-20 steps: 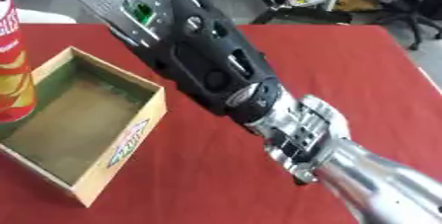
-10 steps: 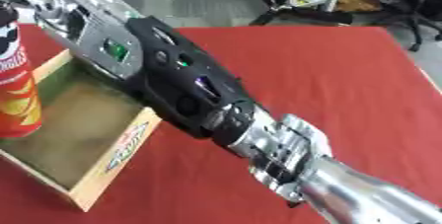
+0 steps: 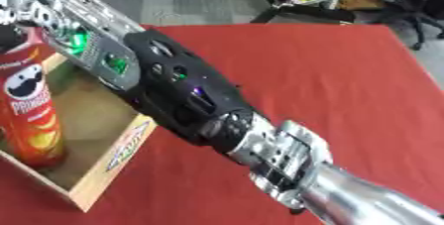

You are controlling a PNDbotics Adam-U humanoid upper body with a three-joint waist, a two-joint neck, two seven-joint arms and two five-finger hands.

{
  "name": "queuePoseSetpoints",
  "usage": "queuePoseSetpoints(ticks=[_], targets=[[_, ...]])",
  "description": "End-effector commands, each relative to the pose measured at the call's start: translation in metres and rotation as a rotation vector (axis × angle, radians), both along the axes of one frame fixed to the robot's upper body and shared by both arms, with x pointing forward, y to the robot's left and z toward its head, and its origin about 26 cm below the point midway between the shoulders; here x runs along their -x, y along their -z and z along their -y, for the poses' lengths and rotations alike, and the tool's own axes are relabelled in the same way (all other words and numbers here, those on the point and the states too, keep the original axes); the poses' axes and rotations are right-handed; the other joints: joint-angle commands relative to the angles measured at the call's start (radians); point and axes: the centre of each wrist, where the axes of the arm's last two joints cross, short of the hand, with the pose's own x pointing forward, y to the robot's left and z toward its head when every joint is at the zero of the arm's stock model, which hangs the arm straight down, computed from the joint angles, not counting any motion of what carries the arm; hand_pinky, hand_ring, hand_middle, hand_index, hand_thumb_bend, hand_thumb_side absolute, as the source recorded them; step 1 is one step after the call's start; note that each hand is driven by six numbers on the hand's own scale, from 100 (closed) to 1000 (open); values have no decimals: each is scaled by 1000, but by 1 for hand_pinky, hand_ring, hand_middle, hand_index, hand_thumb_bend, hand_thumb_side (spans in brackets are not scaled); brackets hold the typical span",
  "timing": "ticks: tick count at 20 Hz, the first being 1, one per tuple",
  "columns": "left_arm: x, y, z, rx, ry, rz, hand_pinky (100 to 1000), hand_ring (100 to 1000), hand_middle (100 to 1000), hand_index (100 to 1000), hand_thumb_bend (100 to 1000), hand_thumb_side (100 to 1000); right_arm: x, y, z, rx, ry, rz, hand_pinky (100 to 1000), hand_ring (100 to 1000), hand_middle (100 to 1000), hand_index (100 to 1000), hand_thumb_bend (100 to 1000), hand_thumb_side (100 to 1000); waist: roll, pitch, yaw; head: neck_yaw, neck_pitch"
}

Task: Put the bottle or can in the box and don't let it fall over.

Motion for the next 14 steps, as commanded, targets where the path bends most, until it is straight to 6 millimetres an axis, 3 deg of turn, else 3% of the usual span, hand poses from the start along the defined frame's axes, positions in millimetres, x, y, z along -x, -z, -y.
queuePoseSetpoints(ticks=[1,4,7,10,14], targets=[[2,-10,-2,-27,-2,23,895,782,826,702,527,440,8,-20,7,-28,8,55,853,915,832,924,359,521,15,-15,-3,2,-6],[3,-10,-3,-28,-6,18,896,782,826,702,526,441,14,-31,17,-92,9,51,822,902,832,919,305,488,19,-18,-8,7,-1],[4,-8,-5,-30,-17,11,896,781,826,702,525,442,24,-50,40,-172,21,76,816,906,836,909,227,443,22,-25,-18,20,4],[6,-5,-7,-32,-31,0,896,781,826,702,525,443,33,-68,81,-245,68,104,811,921,829,889,182,449,23,-34,-33,35,18],[7,-3,-7,-34,-36,-11,896,780,825,702,553,427,43,-74,138,-306,165,110,813,940,863,892,100,477,26,-40,-51,59,31]])
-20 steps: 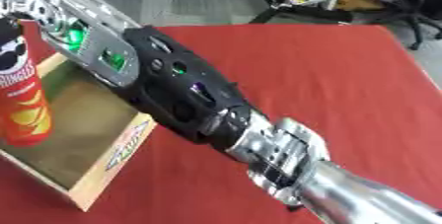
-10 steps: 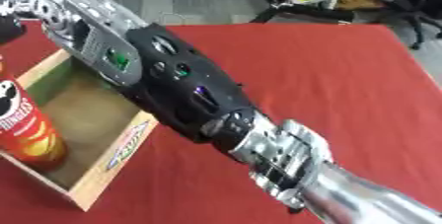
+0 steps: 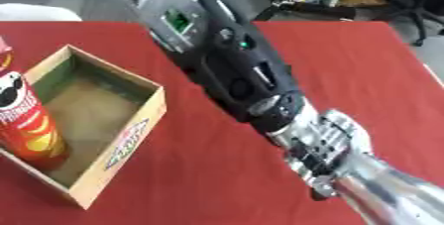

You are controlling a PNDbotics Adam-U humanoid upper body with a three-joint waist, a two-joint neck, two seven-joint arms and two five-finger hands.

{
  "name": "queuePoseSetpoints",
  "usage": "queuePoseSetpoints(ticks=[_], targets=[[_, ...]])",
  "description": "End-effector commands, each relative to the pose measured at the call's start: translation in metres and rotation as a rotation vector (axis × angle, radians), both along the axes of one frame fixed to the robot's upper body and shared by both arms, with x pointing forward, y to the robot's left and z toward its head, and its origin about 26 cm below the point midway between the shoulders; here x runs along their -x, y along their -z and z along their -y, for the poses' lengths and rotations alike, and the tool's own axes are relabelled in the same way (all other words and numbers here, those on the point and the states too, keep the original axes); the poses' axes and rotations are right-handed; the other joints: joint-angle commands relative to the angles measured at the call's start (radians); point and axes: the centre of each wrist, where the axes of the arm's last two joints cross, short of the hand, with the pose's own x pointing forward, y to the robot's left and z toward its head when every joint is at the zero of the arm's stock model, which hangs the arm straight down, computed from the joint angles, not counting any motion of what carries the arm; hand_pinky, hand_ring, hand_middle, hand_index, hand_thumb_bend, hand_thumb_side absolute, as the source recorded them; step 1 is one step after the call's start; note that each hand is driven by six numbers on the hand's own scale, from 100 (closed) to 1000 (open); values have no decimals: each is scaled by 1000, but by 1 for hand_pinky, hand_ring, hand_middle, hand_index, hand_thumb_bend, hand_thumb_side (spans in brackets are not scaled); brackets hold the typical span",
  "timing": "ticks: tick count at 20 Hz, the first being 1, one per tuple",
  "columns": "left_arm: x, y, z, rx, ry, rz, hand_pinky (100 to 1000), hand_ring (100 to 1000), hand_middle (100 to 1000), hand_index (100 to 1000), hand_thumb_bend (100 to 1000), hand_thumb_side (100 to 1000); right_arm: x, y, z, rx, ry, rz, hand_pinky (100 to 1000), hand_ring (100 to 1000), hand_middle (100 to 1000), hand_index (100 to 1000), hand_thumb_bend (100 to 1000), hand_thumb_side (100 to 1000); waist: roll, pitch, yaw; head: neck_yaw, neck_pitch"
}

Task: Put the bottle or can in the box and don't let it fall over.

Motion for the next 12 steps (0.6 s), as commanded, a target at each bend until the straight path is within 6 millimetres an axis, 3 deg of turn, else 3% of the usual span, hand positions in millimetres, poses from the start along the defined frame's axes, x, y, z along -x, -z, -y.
queuePoseSetpoints(ticks=[1,4,9,12], targets=[[3,-10,-3,-34,-12,19,896,780,825,702,525,444,18,-19,46,-52,74,52,813,940,863,892,100,468,13,-25,-7,22,8],[4,-9,-4,-35,-15,14,896,780,825,702,524,445,33,-18,81,-83,138,64,806,936,871,891,100,482,19,-26,-21,53,11],[3,-8,-3,-35,-7,12,895,779,824,702,525,445,56,-12,120,-156,219,89,786,927,871,885,100,531,33,-24,-34,81,8],[3,-8,-2,-32,-2,13,894,777,825,702,523,445,62,-1,141,-204,284,80,754,879,829,870,100,628,41,-21,-40,92,4]])
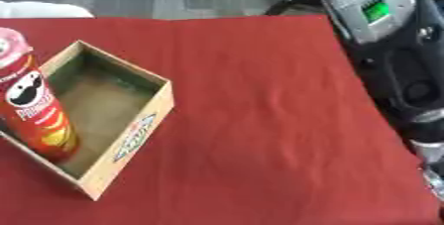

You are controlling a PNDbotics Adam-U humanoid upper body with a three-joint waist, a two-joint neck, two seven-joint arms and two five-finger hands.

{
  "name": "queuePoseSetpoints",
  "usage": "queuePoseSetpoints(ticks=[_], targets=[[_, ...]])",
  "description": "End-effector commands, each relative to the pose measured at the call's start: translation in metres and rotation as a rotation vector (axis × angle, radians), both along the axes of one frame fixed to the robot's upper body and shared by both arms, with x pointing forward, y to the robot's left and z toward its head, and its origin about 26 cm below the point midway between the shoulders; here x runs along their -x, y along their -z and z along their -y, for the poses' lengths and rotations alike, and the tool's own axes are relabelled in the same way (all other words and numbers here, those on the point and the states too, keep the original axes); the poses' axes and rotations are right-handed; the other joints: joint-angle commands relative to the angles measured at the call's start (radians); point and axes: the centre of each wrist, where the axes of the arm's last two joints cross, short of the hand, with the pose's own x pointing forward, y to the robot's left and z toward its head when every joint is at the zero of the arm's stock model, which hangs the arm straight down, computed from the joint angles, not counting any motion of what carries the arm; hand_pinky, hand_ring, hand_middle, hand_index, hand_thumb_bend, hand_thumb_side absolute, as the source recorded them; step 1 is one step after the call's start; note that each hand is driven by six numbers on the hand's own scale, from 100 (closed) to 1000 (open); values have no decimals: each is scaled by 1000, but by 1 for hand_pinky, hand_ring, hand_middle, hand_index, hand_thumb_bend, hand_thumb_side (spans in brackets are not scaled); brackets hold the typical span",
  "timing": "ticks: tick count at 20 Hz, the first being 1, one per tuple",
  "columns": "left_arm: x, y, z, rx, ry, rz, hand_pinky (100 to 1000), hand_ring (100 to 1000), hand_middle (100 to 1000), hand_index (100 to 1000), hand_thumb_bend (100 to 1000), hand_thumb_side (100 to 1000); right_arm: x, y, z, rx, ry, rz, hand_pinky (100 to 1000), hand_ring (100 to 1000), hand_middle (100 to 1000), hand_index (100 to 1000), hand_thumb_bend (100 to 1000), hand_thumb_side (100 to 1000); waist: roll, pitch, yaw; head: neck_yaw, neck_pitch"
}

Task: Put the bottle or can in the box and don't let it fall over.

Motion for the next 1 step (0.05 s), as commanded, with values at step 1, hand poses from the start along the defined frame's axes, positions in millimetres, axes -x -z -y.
queuePoseSetpoints(ticks=[1], targets=[[2,-10,-1,-27,3,26,894,777,825,702,523,445,14,-7,21,-37,74,49,753,879,835,873,100,662,9,-18,-1,14,-6]])
